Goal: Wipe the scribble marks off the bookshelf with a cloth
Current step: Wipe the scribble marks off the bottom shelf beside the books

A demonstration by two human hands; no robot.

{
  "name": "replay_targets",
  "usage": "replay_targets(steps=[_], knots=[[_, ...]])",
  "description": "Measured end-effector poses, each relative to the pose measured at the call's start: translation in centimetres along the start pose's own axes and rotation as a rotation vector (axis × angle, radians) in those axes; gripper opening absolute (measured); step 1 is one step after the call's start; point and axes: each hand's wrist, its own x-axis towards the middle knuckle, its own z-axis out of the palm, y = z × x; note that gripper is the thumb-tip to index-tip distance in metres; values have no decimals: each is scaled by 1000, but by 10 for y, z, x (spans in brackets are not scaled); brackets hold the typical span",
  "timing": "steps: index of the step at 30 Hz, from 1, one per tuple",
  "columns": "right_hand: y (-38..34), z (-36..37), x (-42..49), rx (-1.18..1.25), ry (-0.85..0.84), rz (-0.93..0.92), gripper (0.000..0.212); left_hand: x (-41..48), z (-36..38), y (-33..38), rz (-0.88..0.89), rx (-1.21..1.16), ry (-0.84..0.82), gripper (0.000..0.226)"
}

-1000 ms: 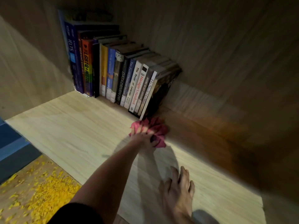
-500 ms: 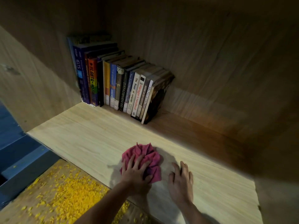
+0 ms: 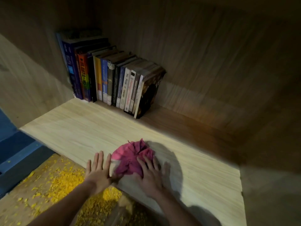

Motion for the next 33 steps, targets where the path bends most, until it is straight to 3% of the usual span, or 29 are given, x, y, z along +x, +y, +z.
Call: replay_targets(steps=[2,4,6,8,9,10,12,13,14,16,18,20,22,23,26,27,30,33], knots=[[37,-20,-11,-44,-93,1,82,-1,-7,5,-17,-12,-22,114],[86,-35,-39,-78,-121,89,90,-4,-7,6,-12,-19,-37,103],[136,-53,-66,-4,-131,270,71,-4,-4,6,-8,-17,-46,102],[171,-73,-84,242,-31,423,31,-3,-3,5,-13,-22,-47,104],[178,-80,-86,377,-12,500,22,-3,-3,4,-17,-26,-55,104],[181,-82,-81,436,22,578,34,-2,-3,4,-15,-29,-68,105],[164,-75,-62,399,-39,726,83,-2,-4,4,-13,-50,-89,111],[144,-64,-50,283,-77,768,81,-2,-5,4,-15,-56,-92,113],[120,-53,-41,192,-110,738,71,-2,-5,4,-15,-56,-94,113],[72,-38,-36,138,-150,472,59,-1,-6,4,-11,-47,-98,109],[59,-25,-52,43,-226,109,58,0,-7,4,-12,-46,-109,108],[73,-22,-83,-29,-307,-86,57,-1,-8,5,-18,-39,-120,107],[102,-27,-114,-109,-155,-128,61,-2,-8,6,-20,-31,-127,107],[130,-25,-127,-116,-114,-38,62,-2,-8,6,-16,-34,-127,106],[193,-33,-154,217,-308,392,58,-3,-7,6,-7,-56,-133,107],[200,-36,-150,223,-243,478,58,-2,-7,6,-5,-54,-135,109],[192,-32,-100,184,-70,676,71,-3,-7,5,-3,-44,-143,120],[156,-24,-48,226,-135,702,83,-4,-7,4,-2,-44,-128,122]])
